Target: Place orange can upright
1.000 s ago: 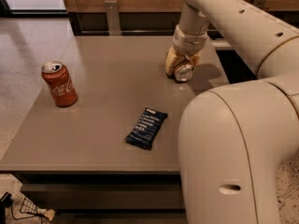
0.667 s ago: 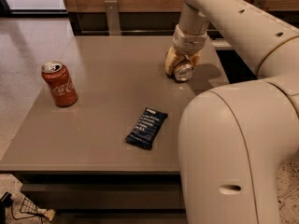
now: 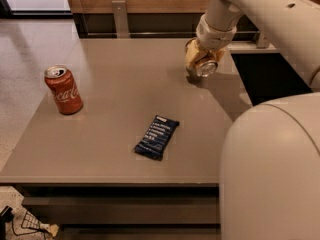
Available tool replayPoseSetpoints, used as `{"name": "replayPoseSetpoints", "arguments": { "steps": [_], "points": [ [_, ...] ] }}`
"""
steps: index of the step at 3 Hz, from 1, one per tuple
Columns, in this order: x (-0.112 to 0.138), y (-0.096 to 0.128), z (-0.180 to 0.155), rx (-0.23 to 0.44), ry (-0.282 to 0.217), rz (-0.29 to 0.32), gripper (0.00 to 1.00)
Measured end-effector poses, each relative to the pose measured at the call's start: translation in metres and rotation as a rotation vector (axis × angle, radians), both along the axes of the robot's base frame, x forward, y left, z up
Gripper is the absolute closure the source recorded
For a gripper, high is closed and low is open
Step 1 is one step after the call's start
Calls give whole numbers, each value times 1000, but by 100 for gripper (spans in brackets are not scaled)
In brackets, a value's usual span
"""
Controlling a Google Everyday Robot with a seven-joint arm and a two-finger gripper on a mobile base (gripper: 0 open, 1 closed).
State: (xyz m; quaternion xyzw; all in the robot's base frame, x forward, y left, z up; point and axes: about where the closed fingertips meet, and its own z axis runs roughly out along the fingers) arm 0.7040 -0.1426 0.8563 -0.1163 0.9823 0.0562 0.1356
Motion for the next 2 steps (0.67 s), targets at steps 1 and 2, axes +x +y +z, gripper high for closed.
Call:
{"name": "replayPoseSetpoints", "arguments": {
  "steps": [1,2],
  "points": [
    [4,-18,34,57,-168,51,100],
    [10,-33,60,137,-310,118,100]
  ]
}}
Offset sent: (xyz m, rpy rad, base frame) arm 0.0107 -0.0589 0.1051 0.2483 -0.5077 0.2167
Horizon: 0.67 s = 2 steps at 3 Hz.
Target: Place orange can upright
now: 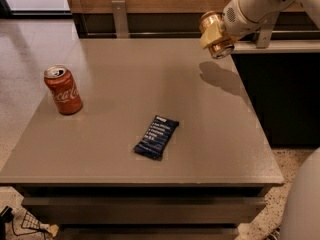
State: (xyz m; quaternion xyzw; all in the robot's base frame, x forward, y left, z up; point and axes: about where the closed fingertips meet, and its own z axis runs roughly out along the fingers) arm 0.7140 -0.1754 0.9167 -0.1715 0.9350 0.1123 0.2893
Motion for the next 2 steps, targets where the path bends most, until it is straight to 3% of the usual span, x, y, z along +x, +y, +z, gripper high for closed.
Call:
{"name": "replayPoseSetpoints", "arguments": {
  "steps": [1,2],
  "points": [
    [7,-9,18,111,-127,96,100],
    [9,-11,22,248,-221,223,100]
  ]
}}
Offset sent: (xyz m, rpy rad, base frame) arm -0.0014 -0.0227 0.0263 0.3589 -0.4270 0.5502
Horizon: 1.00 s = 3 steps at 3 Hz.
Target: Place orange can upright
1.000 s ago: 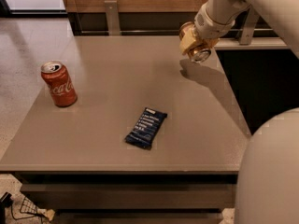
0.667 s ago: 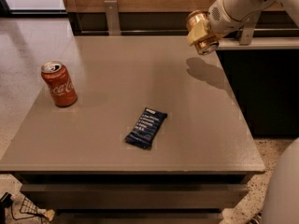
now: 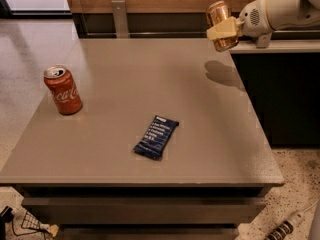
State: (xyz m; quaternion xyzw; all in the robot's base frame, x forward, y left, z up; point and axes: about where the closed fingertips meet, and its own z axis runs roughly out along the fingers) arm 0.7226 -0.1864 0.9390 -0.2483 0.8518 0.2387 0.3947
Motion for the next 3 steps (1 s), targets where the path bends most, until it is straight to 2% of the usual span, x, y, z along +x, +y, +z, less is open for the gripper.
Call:
{"name": "replayPoseSetpoints", "arguments": {
  "steps": [1,2,3],
  "points": [
    [-3,3,-3,80,-97,147,100],
    [-12,8,-7,103,-208,266,100],
    [-26,18,-12,124,-305,335,100]
  ]
}}
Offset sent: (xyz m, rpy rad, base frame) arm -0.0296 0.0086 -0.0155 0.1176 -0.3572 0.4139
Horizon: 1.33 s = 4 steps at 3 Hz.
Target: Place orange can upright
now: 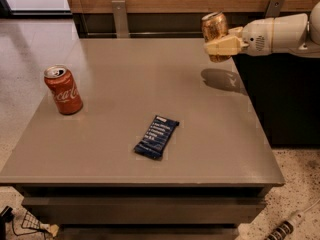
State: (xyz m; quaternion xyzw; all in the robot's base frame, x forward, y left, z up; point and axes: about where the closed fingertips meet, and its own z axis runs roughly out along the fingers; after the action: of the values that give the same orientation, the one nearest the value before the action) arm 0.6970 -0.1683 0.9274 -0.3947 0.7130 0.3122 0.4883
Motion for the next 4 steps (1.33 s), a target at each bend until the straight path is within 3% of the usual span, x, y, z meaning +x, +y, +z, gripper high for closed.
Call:
{"name": "replayPoseSetpoints", "arguments": {
  "steps": [1,2,4],
  "points": [
    [-6,12,-20,75,-34,31,100],
    [-5,25,-35,152,-37,44,100],
    [-5,40,-52,248,-32,24,100]
  ]
}}
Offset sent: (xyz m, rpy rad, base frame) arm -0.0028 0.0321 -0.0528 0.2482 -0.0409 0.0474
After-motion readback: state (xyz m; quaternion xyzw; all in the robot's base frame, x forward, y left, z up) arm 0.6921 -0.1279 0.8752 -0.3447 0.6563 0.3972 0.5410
